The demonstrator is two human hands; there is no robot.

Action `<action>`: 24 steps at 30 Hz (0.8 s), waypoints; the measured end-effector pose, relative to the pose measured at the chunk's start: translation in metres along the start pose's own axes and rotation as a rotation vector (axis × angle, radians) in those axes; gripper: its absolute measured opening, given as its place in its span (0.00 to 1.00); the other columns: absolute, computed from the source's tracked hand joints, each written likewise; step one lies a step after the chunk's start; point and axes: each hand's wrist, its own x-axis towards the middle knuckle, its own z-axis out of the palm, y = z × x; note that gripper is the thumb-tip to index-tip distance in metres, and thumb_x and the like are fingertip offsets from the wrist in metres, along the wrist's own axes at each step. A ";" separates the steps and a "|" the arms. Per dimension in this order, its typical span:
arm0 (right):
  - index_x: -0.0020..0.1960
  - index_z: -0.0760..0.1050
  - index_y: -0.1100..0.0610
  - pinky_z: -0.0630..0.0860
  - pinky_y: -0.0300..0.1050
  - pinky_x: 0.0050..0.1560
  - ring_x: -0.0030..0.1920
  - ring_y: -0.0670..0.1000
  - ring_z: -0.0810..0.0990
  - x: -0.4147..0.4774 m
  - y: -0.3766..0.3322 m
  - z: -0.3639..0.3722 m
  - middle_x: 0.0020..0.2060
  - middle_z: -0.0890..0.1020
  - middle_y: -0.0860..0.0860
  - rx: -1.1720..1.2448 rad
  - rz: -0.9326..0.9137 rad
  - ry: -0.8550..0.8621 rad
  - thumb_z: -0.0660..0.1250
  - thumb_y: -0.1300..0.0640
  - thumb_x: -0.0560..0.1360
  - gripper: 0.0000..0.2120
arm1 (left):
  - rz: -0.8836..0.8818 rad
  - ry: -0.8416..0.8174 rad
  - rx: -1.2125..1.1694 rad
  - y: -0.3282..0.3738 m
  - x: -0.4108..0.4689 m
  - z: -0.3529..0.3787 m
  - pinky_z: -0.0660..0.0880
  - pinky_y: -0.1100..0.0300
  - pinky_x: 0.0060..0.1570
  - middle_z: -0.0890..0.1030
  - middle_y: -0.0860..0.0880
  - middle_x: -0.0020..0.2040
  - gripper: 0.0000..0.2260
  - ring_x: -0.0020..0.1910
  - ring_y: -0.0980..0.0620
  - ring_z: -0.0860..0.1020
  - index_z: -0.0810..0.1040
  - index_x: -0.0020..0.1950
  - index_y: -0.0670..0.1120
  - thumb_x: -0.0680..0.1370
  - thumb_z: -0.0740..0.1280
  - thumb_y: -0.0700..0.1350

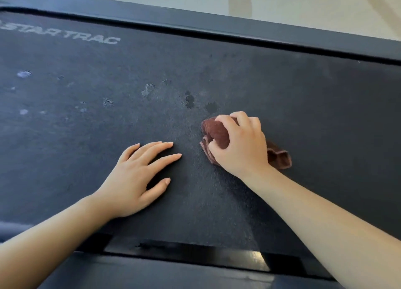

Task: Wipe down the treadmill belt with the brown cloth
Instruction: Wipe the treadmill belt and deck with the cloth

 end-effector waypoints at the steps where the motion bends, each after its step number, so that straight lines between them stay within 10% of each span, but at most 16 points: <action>1: 0.59 0.74 0.48 0.74 0.56 0.49 0.54 0.59 0.69 -0.007 -0.004 0.000 0.57 0.73 0.50 0.002 -0.019 0.006 0.64 0.44 0.68 0.21 | 0.001 0.003 0.002 0.000 -0.001 0.000 0.54 0.49 0.71 0.63 0.55 0.73 0.23 0.72 0.53 0.62 0.66 0.71 0.57 0.76 0.53 0.58; 24: 0.57 0.75 0.49 0.77 0.54 0.41 0.51 0.60 0.73 -0.037 -0.007 -0.001 0.54 0.76 0.52 -0.023 -0.229 -0.003 0.59 0.42 0.66 0.23 | 0.103 -0.019 0.047 -0.021 0.011 -0.004 0.54 0.48 0.71 0.59 0.55 0.76 0.26 0.74 0.54 0.58 0.63 0.72 0.59 0.75 0.52 0.63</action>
